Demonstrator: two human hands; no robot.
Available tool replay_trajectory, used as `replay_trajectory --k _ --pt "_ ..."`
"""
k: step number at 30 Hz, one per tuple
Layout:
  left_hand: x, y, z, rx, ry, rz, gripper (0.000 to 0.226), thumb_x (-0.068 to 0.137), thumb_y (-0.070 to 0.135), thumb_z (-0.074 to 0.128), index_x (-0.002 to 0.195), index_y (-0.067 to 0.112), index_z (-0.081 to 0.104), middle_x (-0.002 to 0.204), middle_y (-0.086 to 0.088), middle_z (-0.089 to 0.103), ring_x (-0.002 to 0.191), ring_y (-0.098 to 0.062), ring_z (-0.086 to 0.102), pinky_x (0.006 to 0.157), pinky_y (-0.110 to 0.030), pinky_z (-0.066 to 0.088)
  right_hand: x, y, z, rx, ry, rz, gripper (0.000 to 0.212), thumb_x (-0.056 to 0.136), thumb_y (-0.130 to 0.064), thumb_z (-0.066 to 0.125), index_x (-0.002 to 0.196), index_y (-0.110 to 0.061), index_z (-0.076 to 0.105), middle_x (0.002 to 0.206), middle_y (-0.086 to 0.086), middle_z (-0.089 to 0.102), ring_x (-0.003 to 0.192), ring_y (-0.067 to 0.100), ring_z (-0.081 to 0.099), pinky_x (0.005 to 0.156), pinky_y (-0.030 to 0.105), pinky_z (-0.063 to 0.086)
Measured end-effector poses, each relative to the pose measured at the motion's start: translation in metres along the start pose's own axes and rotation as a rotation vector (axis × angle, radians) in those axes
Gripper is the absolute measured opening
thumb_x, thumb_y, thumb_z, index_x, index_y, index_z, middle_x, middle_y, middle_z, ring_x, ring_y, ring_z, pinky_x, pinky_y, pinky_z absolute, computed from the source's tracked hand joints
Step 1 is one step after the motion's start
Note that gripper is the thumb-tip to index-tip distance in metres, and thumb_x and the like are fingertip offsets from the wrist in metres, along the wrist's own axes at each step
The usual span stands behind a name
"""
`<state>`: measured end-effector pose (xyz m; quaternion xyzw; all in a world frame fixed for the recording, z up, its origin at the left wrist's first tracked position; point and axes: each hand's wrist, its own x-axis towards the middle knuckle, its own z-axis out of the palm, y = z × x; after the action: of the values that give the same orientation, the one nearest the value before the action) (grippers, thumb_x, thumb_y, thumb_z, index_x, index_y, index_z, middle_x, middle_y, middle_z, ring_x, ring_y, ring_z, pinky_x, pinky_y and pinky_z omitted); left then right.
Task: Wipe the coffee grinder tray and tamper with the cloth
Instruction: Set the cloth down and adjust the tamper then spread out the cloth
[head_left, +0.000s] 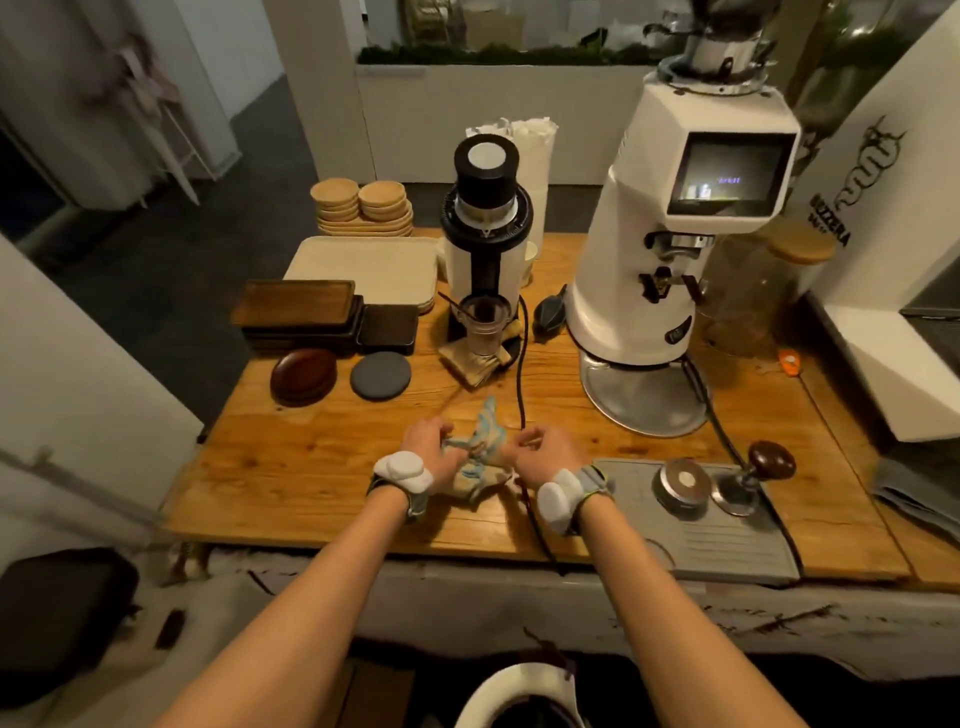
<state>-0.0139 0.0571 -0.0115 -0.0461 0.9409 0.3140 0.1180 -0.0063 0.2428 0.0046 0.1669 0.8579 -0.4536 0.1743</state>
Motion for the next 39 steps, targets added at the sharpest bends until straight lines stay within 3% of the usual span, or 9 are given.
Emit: replay_trajectory --k 6,10,14,18,23,26,32,36,39 --pt "-0.001 -0.012 -0.002 -0.106 0.076 0.046 0.007 0.083 0.025 0.07 0.088 0.02 0.071 0.081 0.005 0.069 0.074 -0.013 0.061 0.052 -0.015 0.041 -0.003 -0.002 0.044 -0.054 0.044 0.004 0.033 0.066 -0.038 0.084 0.06 -0.026 0.054 0.06 -0.012 0.061 0.058 0.007 0.063 0.046 0.024 0.047" --pt "0.005 -0.017 -0.011 -0.212 0.094 -0.015 0.013 0.083 0.032 0.071 0.086 0.02 0.067 0.077 0.008 0.064 0.069 -0.009 0.058 0.054 -0.02 0.042 0.0 -0.003 0.052 -0.047 0.127 0.018 0.028 0.074 -0.031 0.076 0.061 -0.023 0.053 0.061 -0.009 0.059 0.059 0.012 0.058 0.054 0.026 0.047" --pt "0.014 -0.028 -0.027 -0.408 -0.028 -0.039 0.029 0.086 0.044 0.068 0.085 0.015 0.068 0.081 0.0 0.068 0.076 -0.016 0.063 0.072 -0.033 0.051 0.003 -0.004 0.048 0.028 0.143 0.01 0.023 0.083 -0.037 0.066 0.068 -0.026 0.052 0.067 -0.009 0.059 0.061 0.009 0.056 0.051 0.024 0.042" --pt "0.018 -0.039 -0.045 -0.551 -0.06 -0.044 0.04 0.091 0.044 0.061 0.084 0.005 0.067 0.081 -0.008 0.066 0.079 -0.021 0.062 0.074 -0.036 0.049 0.007 -0.013 0.042 0.2 0.184 0.094 0.021 0.09 -0.037 0.056 0.09 -0.016 0.056 0.095 0.008 0.066 0.085 0.025 0.065 0.078 0.042 0.057" --pt "0.018 -0.039 -0.058 -0.592 0.002 -0.017 0.04 0.093 0.04 0.06 0.063 0.016 0.049 0.062 0.001 0.049 0.062 -0.015 0.048 0.063 -0.029 0.038 0.004 -0.023 0.045 0.442 0.216 0.134 0.039 0.091 -0.042 0.055 0.101 -0.004 0.063 0.105 0.017 0.07 0.085 0.028 0.071 0.073 0.043 0.061" --pt "0.018 -0.034 -0.06 -0.539 0.016 -0.009 0.04 0.092 0.043 0.06 0.063 0.017 0.049 0.061 0.002 0.047 0.06 -0.015 0.046 0.061 -0.03 0.037 -0.012 -0.03 0.059 0.357 0.155 0.191 0.079 0.075 -0.062 0.068 0.128 -0.008 0.042 0.118 0.007 0.053 0.11 0.029 0.058 0.094 0.043 0.05" --pt "0.017 -0.029 -0.06 -0.519 -0.034 -0.027 0.041 0.092 0.037 0.06 0.064 0.016 0.038 0.059 0.0 0.038 0.054 -0.017 0.04 0.06 -0.032 0.034 -0.028 -0.037 0.092 0.122 0.117 0.26 0.114 0.06 -0.076 0.067 0.136 0.002 0.032 0.128 0.015 0.059 0.116 0.034 0.059 0.098 0.046 0.049" --pt "0.015 -0.031 -0.066 -0.555 -0.077 -0.033 0.035 0.095 0.034 0.058 0.07 0.011 0.05 0.068 -0.006 0.053 0.063 -0.021 0.053 0.065 -0.032 0.041 -0.021 -0.045 0.101 0.197 0.096 0.308 0.108 0.063 -0.052 0.082 0.138 0.003 0.027 0.129 0.018 0.059 0.116 0.035 0.059 0.099 0.045 0.049" --pt "0.014 -0.034 -0.069 -0.514 -0.044 0.021 0.04 0.096 0.039 0.056 0.065 0.016 0.046 0.062 0.001 0.048 0.058 -0.016 0.048 0.058 -0.028 0.037 -0.019 -0.046 0.103 0.218 0.153 0.348 0.107 0.067 -0.061 0.073 0.138 0.002 0.026 0.132 0.02 0.056 0.119 0.037 0.057 0.1 0.043 0.047"
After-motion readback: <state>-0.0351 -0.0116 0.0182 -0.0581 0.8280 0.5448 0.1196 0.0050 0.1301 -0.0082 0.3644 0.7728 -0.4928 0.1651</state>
